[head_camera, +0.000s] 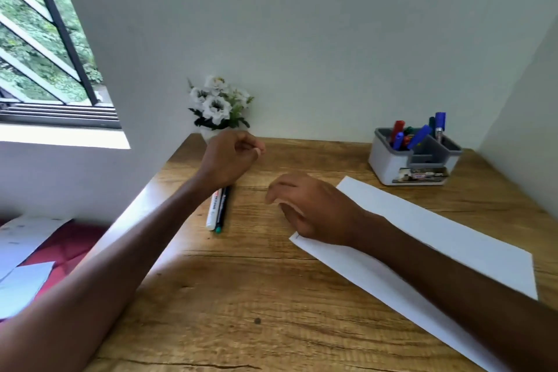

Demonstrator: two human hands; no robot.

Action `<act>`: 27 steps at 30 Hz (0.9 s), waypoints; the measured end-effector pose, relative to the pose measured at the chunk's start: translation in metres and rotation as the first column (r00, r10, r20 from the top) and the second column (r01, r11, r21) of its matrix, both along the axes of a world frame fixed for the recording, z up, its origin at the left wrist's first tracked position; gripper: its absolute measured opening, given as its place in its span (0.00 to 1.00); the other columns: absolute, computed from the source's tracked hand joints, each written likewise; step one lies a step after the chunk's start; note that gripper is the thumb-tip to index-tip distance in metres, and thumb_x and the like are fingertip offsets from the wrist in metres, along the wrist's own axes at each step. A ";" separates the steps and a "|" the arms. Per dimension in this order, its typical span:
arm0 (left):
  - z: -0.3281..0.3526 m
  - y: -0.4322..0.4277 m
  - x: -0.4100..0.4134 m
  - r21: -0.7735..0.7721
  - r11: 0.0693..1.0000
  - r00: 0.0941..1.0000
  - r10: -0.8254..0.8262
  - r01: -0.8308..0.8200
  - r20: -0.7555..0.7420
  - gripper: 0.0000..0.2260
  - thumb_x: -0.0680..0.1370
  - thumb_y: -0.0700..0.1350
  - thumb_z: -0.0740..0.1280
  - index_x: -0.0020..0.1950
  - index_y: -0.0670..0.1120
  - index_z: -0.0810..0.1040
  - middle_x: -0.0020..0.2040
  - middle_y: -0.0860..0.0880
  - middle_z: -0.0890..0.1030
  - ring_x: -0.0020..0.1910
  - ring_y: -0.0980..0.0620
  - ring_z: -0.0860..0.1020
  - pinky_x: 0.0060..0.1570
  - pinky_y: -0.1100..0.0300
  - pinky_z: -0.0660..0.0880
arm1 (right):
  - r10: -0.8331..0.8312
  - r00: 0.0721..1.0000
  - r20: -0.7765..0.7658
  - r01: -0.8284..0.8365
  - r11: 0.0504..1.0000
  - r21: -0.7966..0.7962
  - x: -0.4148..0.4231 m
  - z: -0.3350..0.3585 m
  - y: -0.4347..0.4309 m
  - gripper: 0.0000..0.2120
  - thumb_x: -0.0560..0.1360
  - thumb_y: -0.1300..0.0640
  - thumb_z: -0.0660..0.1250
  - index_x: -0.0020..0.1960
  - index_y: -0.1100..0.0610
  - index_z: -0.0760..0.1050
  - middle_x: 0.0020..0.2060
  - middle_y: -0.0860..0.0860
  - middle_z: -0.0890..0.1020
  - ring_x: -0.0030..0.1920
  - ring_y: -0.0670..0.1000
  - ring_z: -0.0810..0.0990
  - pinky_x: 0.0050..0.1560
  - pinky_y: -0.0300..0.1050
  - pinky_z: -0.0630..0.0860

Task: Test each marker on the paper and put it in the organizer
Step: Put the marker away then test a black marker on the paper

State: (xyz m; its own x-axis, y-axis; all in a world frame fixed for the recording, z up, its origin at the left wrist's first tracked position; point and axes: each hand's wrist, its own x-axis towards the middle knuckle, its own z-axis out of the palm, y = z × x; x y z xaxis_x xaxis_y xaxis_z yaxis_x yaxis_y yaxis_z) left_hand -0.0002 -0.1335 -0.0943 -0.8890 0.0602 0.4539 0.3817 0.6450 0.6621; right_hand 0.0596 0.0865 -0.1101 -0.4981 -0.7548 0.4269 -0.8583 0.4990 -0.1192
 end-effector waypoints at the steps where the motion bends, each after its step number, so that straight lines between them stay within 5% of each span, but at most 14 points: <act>1: -0.001 -0.008 0.000 0.030 1.000 1.000 0.009 -0.009 0.023 0.05 0.77 0.40 0.73 0.51 0.46 0.87 0.47 0.55 0.88 0.46 0.65 0.84 0.51 0.73 0.77 | 0.011 1.000 0.010 -0.011 1.000 0.018 -0.001 0.002 -0.010 0.16 0.74 0.69 0.67 0.59 0.59 0.82 0.57 0.55 0.83 0.56 0.55 0.81 0.49 0.54 0.81; 9: -0.001 -0.039 0.000 0.177 0.983 0.996 0.038 -0.051 0.077 0.04 0.78 0.40 0.73 0.52 0.45 0.86 0.46 0.53 0.88 0.48 0.62 0.85 0.54 0.67 0.79 | 0.015 0.997 0.071 -0.029 0.980 0.199 -0.023 0.004 -0.085 0.29 0.72 0.71 0.71 0.72 0.57 0.75 0.70 0.55 0.78 0.69 0.56 0.76 0.67 0.53 0.75; 13: -0.002 -0.038 -0.001 0.156 0.986 0.997 0.058 -0.065 0.049 0.05 0.78 0.39 0.73 0.52 0.45 0.86 0.45 0.53 0.88 0.46 0.63 0.85 0.50 0.73 0.78 | -0.014 0.999 0.033 0.006 0.971 0.238 -0.029 0.004 -0.087 0.24 0.74 0.68 0.72 0.69 0.57 0.77 0.67 0.54 0.80 0.66 0.55 0.78 0.60 0.46 0.75; 19: -0.007 -0.032 -0.001 0.073 0.997 0.999 0.033 -0.035 0.026 0.06 0.77 0.36 0.72 0.49 0.44 0.87 0.44 0.53 0.87 0.46 0.59 0.86 0.52 0.63 0.82 | 0.016 1.000 -0.008 -0.013 0.964 0.264 -0.028 0.004 -0.077 0.19 0.78 0.62 0.70 0.67 0.51 0.78 0.63 0.53 0.78 0.59 0.53 0.77 0.48 0.42 0.68; 24: -0.009 -0.027 0.000 0.006 0.999 0.999 -0.038 0.038 0.035 0.05 0.78 0.37 0.71 0.52 0.43 0.86 0.46 0.52 0.87 0.45 0.62 0.84 0.47 0.72 0.79 | 0.003 0.999 -0.037 0.008 0.956 0.295 -0.032 0.007 -0.060 0.11 0.83 0.56 0.65 0.65 0.51 0.76 0.62 0.50 0.76 0.58 0.51 0.75 0.43 0.36 0.68; 27: -0.011 -0.019 0.000 -0.022 0.989 0.989 -0.144 0.145 0.038 0.06 0.79 0.39 0.71 0.55 0.43 0.85 0.50 0.51 0.87 0.48 0.62 0.83 0.49 0.71 0.78 | -0.009 0.998 -0.062 0.024 0.967 0.255 -0.035 0.003 -0.037 0.13 0.79 0.62 0.68 0.63 0.53 0.78 0.60 0.52 0.79 0.53 0.51 0.78 0.45 0.45 0.76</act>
